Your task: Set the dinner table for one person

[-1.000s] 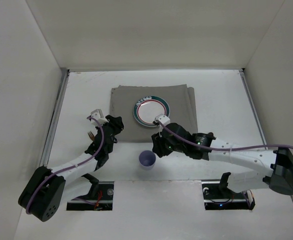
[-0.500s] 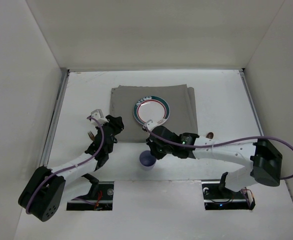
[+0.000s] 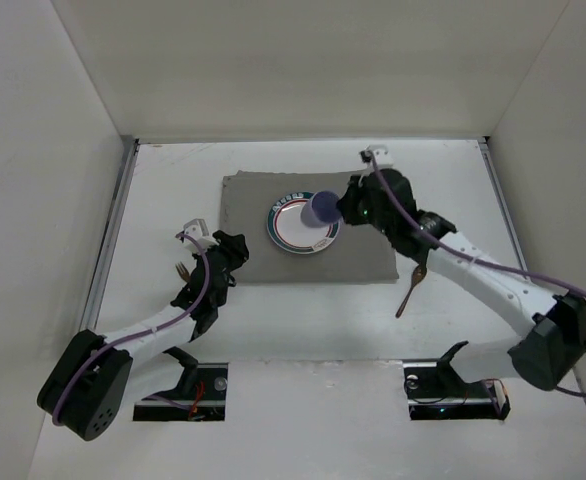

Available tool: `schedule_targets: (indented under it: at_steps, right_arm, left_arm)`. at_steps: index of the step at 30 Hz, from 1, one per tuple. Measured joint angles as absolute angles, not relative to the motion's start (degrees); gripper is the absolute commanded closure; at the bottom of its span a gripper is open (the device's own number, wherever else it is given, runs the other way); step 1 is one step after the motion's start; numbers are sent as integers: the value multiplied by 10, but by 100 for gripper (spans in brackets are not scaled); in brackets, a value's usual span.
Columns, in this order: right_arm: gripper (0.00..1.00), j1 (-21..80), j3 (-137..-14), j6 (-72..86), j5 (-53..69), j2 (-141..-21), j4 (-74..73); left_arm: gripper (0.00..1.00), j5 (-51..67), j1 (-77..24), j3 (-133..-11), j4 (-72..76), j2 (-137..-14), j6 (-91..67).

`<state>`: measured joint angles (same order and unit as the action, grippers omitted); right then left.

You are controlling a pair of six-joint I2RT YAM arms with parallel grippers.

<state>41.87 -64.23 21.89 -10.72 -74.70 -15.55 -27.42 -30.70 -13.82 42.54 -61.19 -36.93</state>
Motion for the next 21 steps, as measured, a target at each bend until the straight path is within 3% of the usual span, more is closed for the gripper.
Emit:
schedule_targets:
  at_steps: [8, 21]
  right_arm:
    - [93, 245, -764, 225, -136, -924, -123]
    - [92, 181, -847, 200, -144, -1060, -182]
  left_arm:
    - [61, -274, -307, -138, 426, -613, -369]
    - [61, -274, -310, -138, 426, -624, -369]
